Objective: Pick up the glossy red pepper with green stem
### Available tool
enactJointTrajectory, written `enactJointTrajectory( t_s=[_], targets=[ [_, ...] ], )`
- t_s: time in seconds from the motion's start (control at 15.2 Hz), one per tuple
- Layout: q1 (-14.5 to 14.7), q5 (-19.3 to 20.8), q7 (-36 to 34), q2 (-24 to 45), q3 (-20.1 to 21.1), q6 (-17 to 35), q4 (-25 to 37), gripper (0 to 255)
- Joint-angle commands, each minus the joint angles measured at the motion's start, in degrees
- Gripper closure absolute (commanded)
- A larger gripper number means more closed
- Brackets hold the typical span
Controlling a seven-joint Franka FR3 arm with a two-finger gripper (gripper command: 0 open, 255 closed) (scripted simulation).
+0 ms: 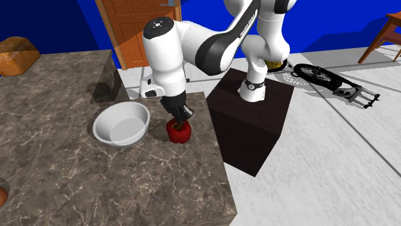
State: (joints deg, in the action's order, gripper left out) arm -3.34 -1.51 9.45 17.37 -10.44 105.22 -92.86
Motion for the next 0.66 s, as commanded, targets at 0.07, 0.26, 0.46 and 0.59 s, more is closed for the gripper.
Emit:
enactJointTrajectory(
  t_s=[0.07, 0.26, 0.46, 0.59],
  targets=[
    [0.0, 0.1, 0.0, -0.4, 0.0, -2.1, 1.7, 255],
    [0.0, 0.1, 0.0, -0.7, -0.1, -4.3, 3.7, 255],
    [-0.1, 0.2, 0.0, -0.8, -0.1, -6.6, 5.8, 255],
    [-0.1, 0.2, 0.0, -0.8, -0.1, -6.7, 5.9, 255]
  ],
)
